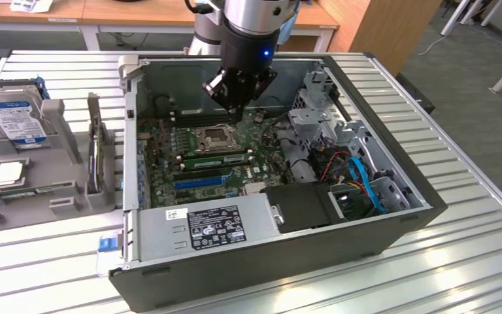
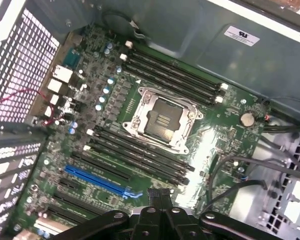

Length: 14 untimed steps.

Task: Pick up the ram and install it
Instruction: 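Press down the ram until it locks into place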

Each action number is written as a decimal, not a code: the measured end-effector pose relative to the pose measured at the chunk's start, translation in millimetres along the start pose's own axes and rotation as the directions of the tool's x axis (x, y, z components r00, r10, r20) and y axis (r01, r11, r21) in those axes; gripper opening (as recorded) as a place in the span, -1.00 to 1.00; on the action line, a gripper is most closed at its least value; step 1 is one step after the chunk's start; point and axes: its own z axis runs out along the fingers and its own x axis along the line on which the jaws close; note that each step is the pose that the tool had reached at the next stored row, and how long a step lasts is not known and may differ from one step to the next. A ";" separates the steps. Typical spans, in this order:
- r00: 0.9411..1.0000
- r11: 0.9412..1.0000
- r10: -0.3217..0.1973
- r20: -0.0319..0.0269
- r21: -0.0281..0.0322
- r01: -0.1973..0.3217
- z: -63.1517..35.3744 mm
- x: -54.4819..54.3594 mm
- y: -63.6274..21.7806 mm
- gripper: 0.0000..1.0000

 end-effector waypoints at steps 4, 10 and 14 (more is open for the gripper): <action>0.999 0.999 0.039 -0.014 -0.005 -0.039 0.0 0.0 0.0 -0.80; 0.998 0.998 0.067 -0.018 -0.007 -0.068 0.1 0.0 0.0 -0.80; 0.996 0.996 0.092 -0.016 -0.007 -0.092 0.2 -0.1 0.0 -0.80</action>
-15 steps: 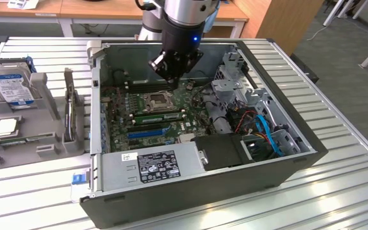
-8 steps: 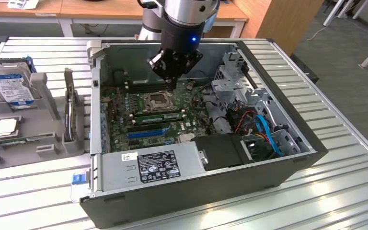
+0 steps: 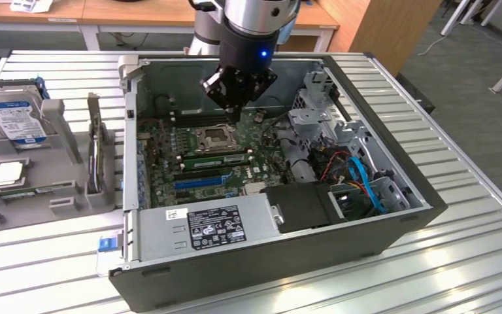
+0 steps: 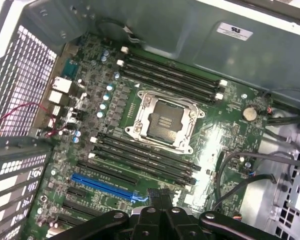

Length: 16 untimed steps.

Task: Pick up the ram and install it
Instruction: 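Press down the ram until it locks into place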

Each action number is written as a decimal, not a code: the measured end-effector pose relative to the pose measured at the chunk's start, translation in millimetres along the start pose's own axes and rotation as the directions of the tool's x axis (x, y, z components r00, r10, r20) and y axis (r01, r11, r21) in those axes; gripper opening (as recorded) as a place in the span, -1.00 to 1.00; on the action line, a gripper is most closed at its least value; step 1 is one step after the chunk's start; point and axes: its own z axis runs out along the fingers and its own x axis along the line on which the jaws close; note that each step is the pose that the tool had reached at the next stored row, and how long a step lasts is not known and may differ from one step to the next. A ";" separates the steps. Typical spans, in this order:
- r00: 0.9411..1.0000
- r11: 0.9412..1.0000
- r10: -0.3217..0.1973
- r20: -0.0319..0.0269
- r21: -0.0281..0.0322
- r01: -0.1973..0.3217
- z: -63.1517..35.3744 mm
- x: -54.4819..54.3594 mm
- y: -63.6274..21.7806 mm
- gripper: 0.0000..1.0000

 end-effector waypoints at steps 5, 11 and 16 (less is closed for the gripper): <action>0.996 0.996 0.089 0.007 -0.001 -0.089 0.0 0.1 0.0 -0.80; 0.983 0.983 0.185 0.014 -0.002 -0.185 0.1 0.1 0.0 -0.80; 0.968 0.968 0.251 0.018 -0.003 -0.251 0.2 0.1 0.0 -0.80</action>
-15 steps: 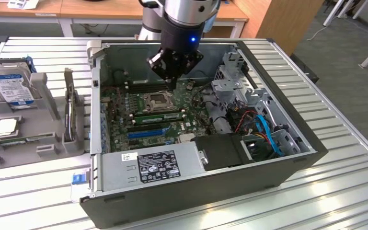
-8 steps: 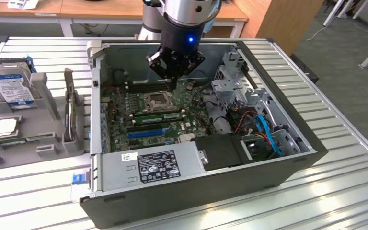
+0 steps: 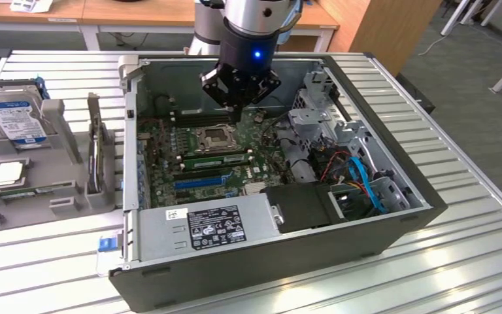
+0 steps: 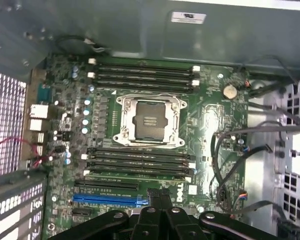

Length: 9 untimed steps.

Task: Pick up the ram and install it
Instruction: 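Press down the ram until it locks into place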

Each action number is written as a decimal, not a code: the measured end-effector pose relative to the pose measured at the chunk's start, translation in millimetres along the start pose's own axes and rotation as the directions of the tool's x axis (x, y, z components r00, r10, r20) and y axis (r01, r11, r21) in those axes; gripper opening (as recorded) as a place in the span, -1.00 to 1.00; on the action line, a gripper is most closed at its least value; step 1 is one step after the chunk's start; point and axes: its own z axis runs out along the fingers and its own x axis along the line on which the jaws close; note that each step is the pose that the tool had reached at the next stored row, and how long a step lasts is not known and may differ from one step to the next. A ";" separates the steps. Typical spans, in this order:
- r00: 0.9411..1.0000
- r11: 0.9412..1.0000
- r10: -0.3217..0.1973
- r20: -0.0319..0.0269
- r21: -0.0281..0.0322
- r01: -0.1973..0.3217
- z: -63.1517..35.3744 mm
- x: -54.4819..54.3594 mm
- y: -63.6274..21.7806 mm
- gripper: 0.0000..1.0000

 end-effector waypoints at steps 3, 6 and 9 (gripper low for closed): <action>1.000 1.000 0.003 0.000 0.000 -0.003 0.0 0.2 0.0 -0.80; 1.000 1.000 0.005 -0.015 0.000 -0.005 -0.1 1.5 0.0 -0.80; 1.000 1.000 0.011 -0.028 -0.001 -0.011 -0.1 2.1 0.1 -0.80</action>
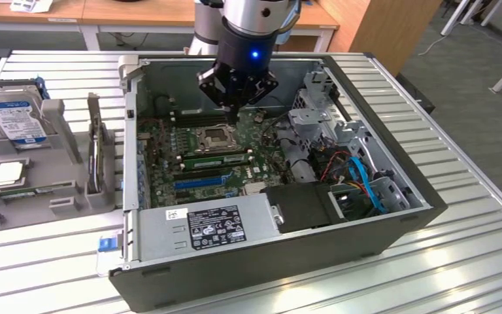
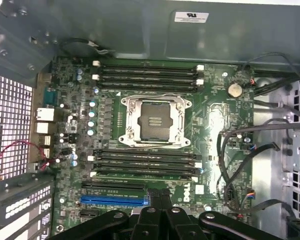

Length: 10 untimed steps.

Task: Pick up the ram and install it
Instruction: 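Press down the ram until it locks into place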

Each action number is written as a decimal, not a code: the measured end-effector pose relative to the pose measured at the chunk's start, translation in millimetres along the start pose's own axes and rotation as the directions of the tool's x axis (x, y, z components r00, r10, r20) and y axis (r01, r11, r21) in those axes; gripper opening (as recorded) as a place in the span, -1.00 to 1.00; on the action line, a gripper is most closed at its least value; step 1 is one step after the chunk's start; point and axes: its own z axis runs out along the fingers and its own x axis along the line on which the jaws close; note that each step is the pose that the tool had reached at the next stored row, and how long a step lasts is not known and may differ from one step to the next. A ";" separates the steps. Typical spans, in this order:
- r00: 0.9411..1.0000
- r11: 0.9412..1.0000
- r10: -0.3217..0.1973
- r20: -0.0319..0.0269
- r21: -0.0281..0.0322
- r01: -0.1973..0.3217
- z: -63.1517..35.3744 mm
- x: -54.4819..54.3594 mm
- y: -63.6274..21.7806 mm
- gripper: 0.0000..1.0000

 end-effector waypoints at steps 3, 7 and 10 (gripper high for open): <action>1.000 1.000 0.027 -0.001 -0.001 -0.027 0.1 -0.1 0.0 -0.80; 0.998 0.998 0.065 0.001 -0.002 -0.065 0.1 -0.1 0.0 -0.80; 0.998 0.998 0.067 0.002 -0.003 -0.067 0.1 -0.1 0.0 -0.80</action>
